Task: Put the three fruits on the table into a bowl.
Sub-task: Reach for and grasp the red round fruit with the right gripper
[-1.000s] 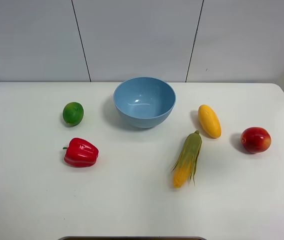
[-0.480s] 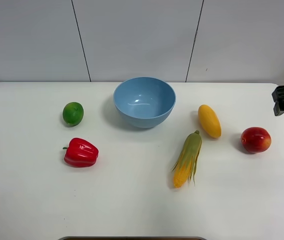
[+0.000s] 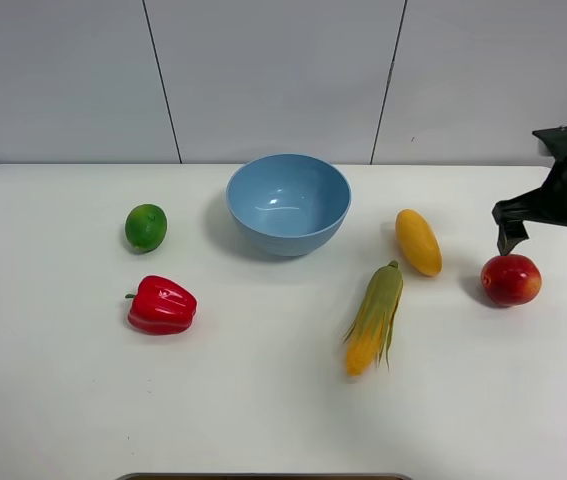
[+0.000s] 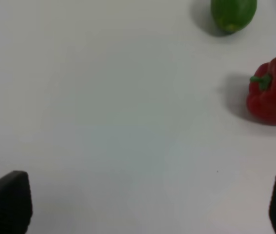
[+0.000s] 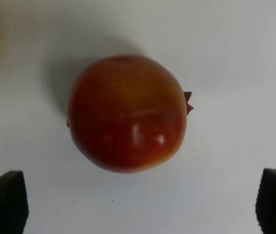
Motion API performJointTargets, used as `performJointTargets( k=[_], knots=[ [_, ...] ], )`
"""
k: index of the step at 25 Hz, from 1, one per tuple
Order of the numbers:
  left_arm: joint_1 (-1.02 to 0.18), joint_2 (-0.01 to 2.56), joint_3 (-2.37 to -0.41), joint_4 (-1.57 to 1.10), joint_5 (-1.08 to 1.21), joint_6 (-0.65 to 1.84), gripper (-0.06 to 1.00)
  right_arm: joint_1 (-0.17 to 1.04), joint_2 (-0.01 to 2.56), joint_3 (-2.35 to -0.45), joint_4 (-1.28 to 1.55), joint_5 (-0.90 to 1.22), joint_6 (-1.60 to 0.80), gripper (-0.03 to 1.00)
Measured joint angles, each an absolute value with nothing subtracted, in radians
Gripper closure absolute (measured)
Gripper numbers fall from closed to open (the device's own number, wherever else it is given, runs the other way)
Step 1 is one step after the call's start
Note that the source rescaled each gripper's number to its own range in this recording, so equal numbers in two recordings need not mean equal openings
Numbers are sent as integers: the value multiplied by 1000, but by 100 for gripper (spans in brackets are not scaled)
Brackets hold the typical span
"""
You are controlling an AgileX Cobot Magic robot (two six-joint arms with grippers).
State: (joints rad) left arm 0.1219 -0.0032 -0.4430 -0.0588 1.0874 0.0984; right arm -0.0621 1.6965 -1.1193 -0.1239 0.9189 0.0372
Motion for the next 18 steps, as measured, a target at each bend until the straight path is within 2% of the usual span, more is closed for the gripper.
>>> performJointTargets(
  k=[4, 18],
  knots=[
    [122, -3, -443, -59, 1087, 98, -6, -62, 1756, -1119, -122, 890, 37, -3],
    [122, -3, -443, -59, 1087, 98, -6, -62, 1896, -1130, -101, 827, 30, -3]
  ],
)
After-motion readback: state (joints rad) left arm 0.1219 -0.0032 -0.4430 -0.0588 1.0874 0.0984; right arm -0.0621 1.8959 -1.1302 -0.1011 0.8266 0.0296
